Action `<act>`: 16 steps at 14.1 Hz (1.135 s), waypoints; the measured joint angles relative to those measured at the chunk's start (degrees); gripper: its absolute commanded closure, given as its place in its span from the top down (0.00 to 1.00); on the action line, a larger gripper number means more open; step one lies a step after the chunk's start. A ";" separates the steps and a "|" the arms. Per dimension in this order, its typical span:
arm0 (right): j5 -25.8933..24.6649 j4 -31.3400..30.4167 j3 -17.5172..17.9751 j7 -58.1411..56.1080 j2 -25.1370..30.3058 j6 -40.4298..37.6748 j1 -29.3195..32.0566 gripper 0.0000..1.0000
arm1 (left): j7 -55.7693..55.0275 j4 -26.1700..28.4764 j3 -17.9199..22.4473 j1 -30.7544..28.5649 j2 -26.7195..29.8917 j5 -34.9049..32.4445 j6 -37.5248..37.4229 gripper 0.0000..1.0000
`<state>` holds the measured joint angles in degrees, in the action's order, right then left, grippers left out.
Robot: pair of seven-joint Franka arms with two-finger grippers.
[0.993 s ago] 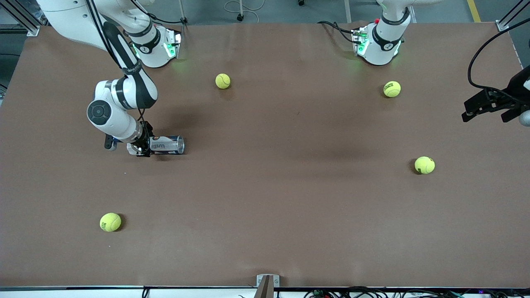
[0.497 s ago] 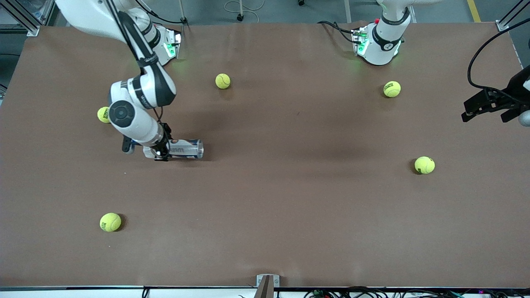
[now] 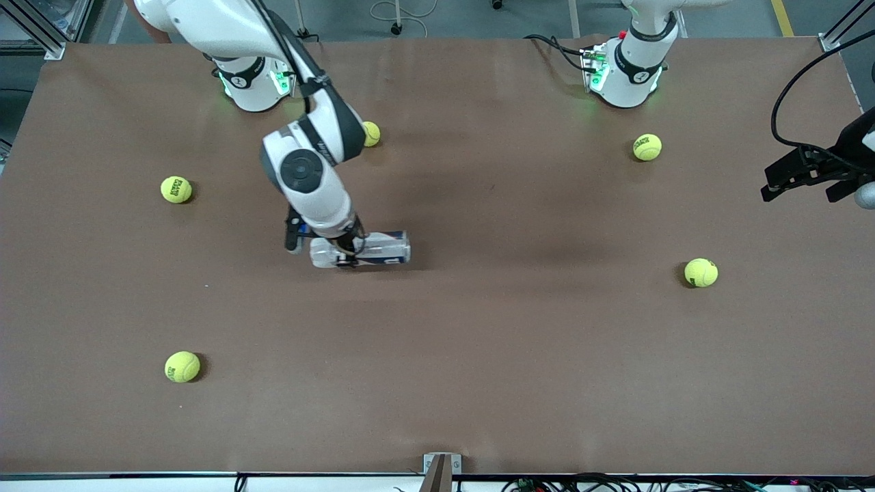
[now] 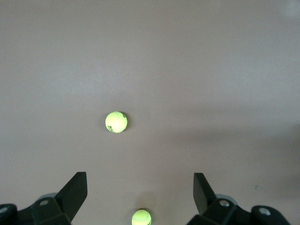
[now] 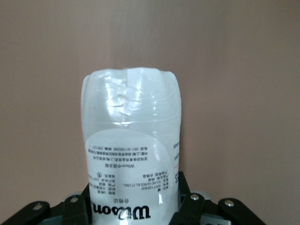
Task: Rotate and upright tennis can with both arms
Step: 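Lift and carry the can with the right gripper toward the table middle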
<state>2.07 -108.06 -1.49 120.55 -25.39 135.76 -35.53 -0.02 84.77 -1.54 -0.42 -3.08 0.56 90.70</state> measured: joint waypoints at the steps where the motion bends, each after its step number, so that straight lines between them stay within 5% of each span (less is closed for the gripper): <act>1: 0.00 2.50 0.00 0.92 -1.87 -0.06 -1.69 0.66 | 0.00 0.00 0.00 0.00 0.00 0.00 0.00 1.00; 11: -0.10 27.39 -0.27 7.70 -17.83 -9.45 -12.84 0.66 | 0.10 0.22 -0.18 0.10 -0.36 0.00 -0.05 1.00; 16: -2.75 33.53 -0.46 8.41 -23.39 -10.59 -16.38 0.66 | 0.06 0.60 -0.23 0.12 -1.38 0.00 -1.87 1.00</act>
<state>-0.68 -74.53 -1.95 128.95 -48.78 125.17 -51.91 0.05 85.36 -1.76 -0.30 -4.46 0.56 88.83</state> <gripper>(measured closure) 0.339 0.000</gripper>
